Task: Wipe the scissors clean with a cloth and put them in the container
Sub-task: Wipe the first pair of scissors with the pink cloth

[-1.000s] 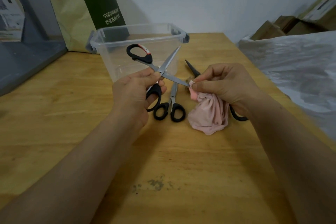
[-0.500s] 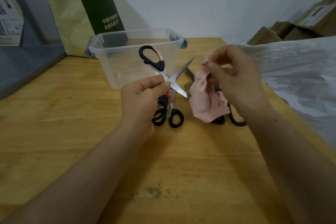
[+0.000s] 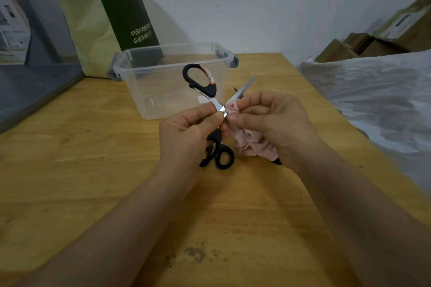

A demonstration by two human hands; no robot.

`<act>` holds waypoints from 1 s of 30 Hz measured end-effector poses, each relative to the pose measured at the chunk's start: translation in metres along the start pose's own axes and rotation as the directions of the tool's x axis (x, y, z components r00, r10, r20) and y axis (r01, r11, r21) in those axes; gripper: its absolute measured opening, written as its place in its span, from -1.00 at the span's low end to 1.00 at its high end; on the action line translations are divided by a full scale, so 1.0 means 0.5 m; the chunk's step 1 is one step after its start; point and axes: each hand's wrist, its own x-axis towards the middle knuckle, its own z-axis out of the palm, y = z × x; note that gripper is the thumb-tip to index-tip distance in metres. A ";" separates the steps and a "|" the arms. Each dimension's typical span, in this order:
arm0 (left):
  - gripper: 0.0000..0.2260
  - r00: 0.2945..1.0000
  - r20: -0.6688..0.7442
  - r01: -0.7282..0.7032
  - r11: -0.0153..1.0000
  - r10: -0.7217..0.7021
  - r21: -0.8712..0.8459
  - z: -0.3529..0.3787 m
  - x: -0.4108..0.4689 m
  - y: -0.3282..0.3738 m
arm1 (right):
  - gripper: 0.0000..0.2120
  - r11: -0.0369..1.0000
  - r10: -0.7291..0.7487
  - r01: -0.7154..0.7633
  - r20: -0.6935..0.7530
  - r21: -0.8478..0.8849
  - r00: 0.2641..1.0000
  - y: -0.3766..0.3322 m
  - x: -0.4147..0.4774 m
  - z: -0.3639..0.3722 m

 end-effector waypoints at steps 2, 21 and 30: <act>-0.87 1.000 0.005 0.015 1.000 -0.015 -0.024 0.002 -0.004 0.001 | -0.84 0.999 0.014 -0.014 -0.003 0.044 1.000 0.003 0.000 0.001; -0.87 0.998 0.039 0.051 0.997 -0.049 -0.062 0.001 -0.004 -0.007 | -0.78 0.993 0.118 -0.118 -0.011 0.006 0.993 0.003 0.003 -0.011; -0.88 0.999 0.024 0.028 0.998 -0.027 -0.055 0.002 -0.004 -0.010 | -0.80 0.992 0.107 -0.104 0.029 -0.077 0.994 0.002 0.006 -0.016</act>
